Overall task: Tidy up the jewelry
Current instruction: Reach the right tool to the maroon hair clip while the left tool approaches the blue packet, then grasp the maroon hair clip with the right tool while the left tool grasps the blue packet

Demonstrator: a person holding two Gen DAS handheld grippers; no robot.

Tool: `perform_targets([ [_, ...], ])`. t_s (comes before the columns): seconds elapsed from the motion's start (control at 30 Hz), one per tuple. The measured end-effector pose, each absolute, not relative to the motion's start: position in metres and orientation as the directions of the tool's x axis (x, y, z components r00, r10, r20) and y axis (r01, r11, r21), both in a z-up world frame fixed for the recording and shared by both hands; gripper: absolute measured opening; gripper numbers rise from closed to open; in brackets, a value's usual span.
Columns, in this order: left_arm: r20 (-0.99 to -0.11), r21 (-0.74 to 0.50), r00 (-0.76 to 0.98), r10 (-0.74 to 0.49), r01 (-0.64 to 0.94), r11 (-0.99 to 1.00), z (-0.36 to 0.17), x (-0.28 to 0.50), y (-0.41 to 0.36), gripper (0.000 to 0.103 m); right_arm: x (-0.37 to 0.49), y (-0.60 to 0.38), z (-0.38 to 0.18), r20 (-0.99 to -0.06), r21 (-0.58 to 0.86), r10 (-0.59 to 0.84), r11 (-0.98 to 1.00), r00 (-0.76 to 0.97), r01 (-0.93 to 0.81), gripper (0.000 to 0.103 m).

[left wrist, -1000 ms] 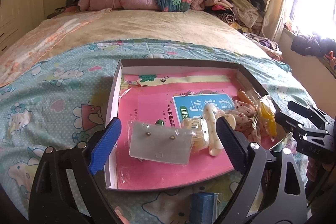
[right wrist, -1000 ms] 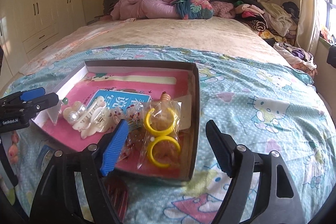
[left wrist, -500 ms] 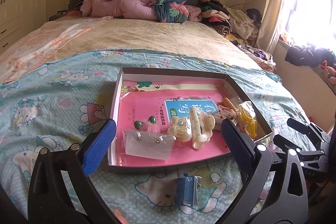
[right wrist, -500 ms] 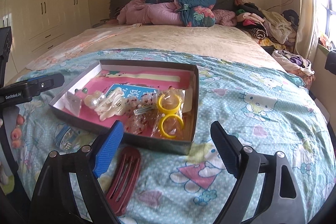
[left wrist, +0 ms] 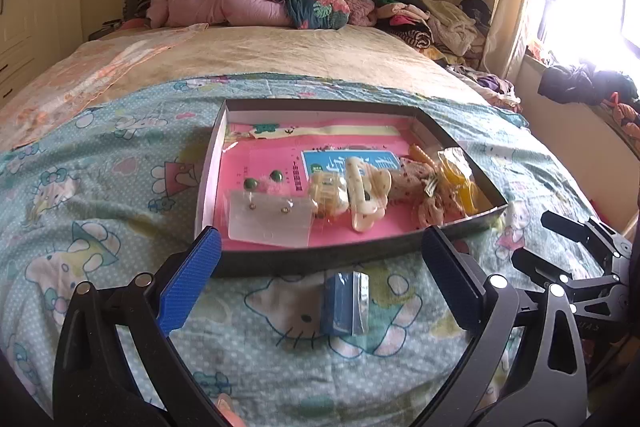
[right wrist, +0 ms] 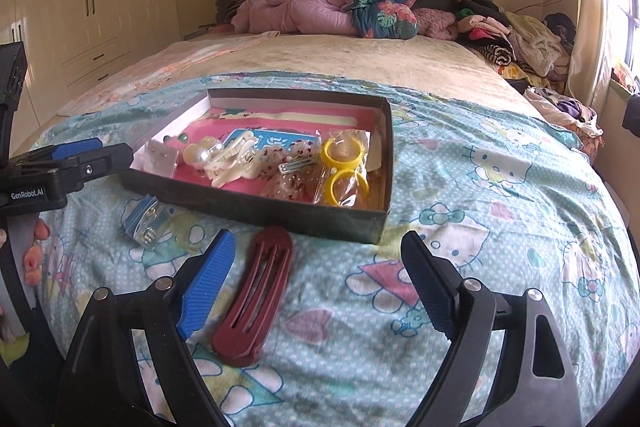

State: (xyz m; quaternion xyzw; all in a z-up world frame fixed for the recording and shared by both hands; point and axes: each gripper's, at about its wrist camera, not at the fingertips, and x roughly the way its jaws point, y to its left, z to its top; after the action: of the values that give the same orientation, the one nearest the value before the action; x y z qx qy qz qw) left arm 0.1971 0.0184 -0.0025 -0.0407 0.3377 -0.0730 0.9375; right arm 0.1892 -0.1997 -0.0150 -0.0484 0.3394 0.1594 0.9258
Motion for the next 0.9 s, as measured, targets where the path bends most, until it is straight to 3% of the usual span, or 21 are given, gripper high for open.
perform_targets([
  [0.9, -0.724, -0.137, 0.665, -0.181, 0.119, 0.983, -0.049, 0.19, 0.009, 0.091, 0.176, -0.169, -0.067, -0.744, 0.05, 0.263, 0.939, 0.615, -0.342, 0.082],
])
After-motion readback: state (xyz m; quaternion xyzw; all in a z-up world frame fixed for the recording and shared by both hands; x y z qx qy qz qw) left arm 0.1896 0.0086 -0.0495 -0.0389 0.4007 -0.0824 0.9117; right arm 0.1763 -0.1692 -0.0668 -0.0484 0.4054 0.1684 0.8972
